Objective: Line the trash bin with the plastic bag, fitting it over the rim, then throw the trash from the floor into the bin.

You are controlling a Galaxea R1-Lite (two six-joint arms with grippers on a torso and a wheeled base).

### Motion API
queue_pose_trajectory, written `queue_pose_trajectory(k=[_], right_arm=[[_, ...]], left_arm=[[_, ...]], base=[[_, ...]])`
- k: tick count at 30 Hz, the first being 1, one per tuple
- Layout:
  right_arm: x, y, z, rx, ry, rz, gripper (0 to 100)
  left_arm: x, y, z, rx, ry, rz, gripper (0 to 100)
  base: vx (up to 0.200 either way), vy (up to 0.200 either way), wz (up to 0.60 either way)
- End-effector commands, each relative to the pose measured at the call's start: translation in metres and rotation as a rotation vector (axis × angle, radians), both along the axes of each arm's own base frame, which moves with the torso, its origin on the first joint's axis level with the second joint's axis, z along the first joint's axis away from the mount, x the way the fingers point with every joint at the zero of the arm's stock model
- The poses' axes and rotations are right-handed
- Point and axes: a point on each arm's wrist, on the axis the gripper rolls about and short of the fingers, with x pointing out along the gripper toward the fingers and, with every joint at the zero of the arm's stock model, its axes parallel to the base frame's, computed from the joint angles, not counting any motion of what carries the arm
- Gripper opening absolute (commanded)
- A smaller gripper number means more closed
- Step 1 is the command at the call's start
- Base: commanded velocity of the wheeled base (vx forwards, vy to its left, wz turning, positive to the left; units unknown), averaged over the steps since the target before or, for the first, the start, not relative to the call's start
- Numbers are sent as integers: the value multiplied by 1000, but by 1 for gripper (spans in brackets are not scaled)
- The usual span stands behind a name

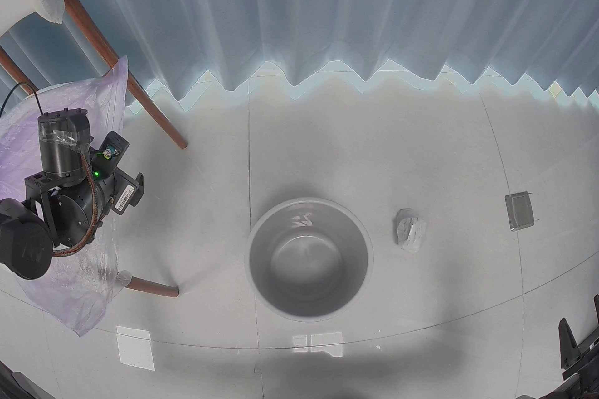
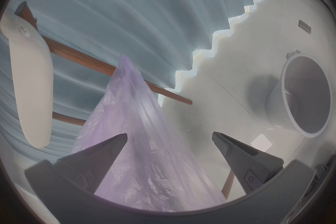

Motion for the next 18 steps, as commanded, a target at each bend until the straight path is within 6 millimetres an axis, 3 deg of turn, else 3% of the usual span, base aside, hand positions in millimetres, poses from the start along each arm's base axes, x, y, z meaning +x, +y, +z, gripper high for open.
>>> queue_pose_trajectory(k=[1,8,9,18], right_arm=[[0,0,-5,0,0,0,100],[0,0,-5,0,0,0,100],[0,0,-5,0,0,0,100],[0,0,-5,0,0,0,100]], left_arm=[[1,5,0,0,0,16,100],[0,12,-2,13,10,38,100],[0,12,-2,13,10,38,0],[-5,16,8,-5,-31,38,0]], base=[[0,0,0],[0,0,0],[0,0,0],[0,0,0]])
